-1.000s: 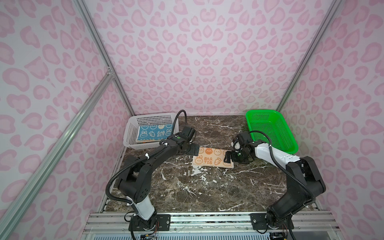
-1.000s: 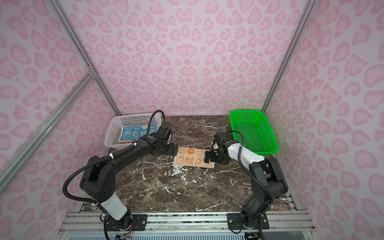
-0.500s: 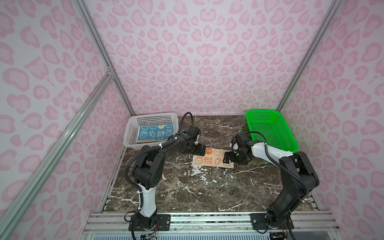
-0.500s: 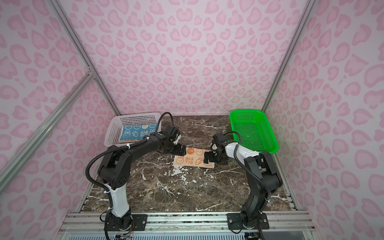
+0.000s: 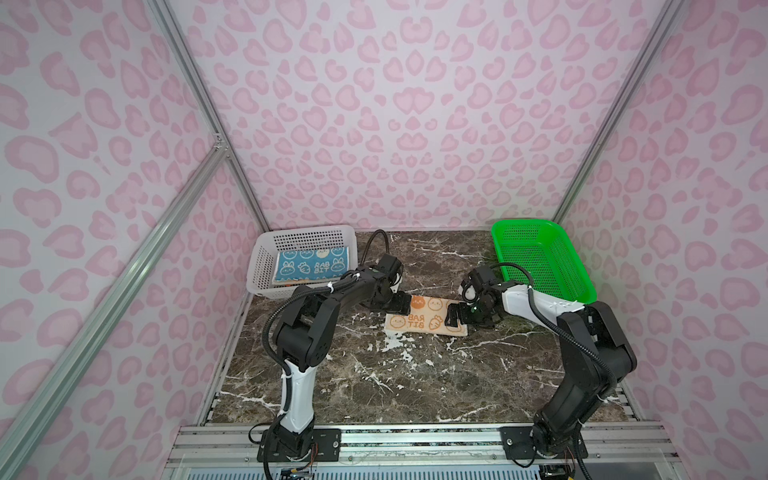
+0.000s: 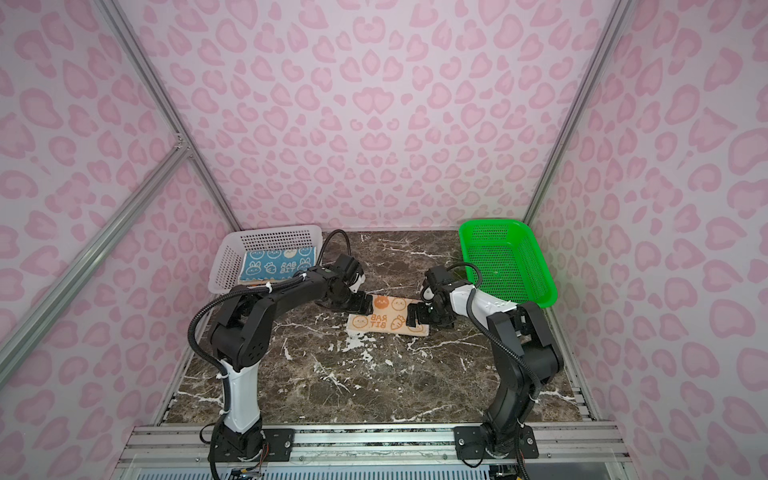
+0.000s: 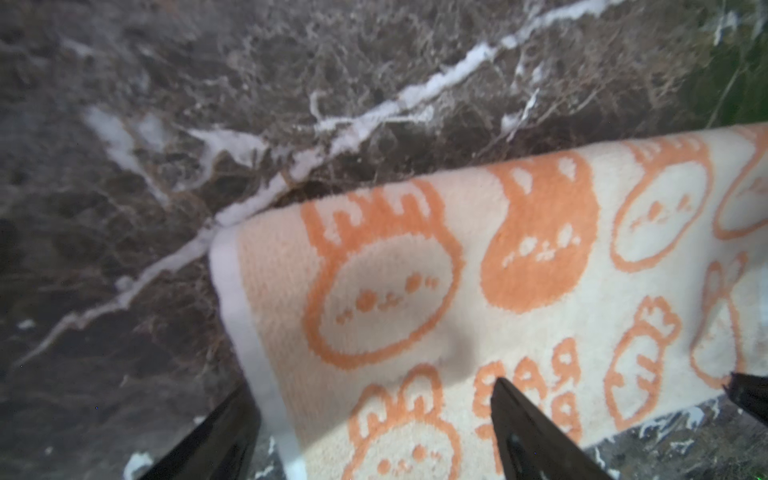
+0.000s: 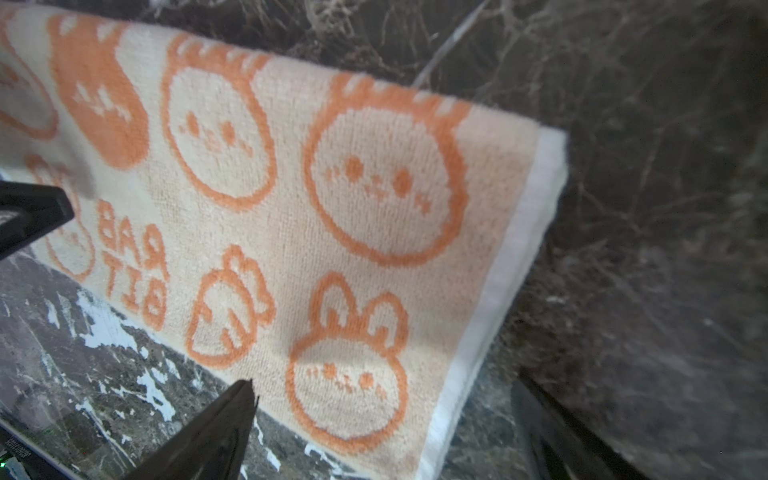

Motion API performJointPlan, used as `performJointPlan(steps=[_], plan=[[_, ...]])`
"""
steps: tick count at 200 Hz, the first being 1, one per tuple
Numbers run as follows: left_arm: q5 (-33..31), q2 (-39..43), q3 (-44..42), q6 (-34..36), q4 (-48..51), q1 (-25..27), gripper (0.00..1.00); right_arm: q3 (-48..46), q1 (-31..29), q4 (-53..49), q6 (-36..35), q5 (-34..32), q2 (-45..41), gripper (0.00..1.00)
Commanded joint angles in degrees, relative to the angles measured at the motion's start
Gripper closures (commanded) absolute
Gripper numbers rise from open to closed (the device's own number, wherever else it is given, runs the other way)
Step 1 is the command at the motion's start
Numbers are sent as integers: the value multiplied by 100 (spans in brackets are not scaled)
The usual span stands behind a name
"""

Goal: Fold and stack the towels

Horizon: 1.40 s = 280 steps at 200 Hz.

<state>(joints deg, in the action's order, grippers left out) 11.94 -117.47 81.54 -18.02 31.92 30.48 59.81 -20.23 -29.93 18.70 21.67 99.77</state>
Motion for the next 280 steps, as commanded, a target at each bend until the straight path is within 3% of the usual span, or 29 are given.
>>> performJointPlan(steps=[1, 68, 94, 136, 151, 280], plan=[[262, -224, -109, -39, 147, 24, 15, -77, 4, 115, 51, 83, 91, 2], [455, -397, -304, -46, 18, 46, 50, -99, -67, 232, 123, 143, 166, 2], [538, -481, -314, -77, -46, 120, 72, -88, -117, 251, 134, 153, 201, 2], [489, -523, -320, -78, -19, 222, 86, -88, -175, 295, 179, 149, 228, 2], [460, -513, -318, -62, 12, 219, 95, -84, -183, 295, 174, 146, 236, 2], [-452, 347, 576, 174, 1197, -12, 96, 50, -78, -56, 99, 21, -267, 2]])
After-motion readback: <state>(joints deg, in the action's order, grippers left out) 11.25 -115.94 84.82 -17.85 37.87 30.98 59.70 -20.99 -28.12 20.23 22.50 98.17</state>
